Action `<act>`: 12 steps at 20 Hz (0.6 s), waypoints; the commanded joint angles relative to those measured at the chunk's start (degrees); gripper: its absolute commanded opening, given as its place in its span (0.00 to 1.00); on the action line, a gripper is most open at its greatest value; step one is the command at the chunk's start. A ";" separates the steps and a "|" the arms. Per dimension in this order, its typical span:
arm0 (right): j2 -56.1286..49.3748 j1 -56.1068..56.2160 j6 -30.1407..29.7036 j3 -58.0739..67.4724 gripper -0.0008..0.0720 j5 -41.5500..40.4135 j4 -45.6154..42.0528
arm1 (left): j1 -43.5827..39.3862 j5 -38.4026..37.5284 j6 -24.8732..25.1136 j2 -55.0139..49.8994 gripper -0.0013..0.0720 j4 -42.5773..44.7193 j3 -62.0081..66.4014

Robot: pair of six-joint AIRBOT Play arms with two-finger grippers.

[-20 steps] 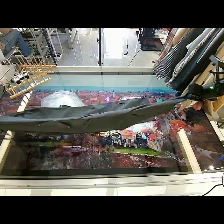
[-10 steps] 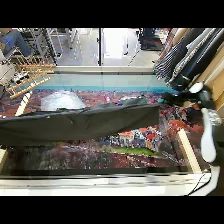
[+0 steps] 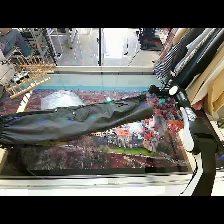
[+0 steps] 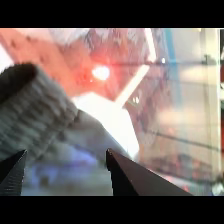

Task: Fold the clothes and pants, and hang the long-sleeved shirts on hangers.

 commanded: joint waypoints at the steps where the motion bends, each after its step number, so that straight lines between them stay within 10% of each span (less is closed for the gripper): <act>1: 1.95 -3.89 -2.56 -1.75 0.72 22.23 1.20 | 2.69 -12.41 2.27 2.10 0.75 1.53 0.00; 5: 11.30 -6.67 -5.79 -16.92 0.72 31.39 7.28 | 4.13 -24.96 1.36 8.68 0.75 19.08 -0.61; 12: 19.28 -4.15 -9.20 -44.28 0.90 10.36 27.82 | 0.74 -15.08 0.72 14.32 0.75 23.78 -15.30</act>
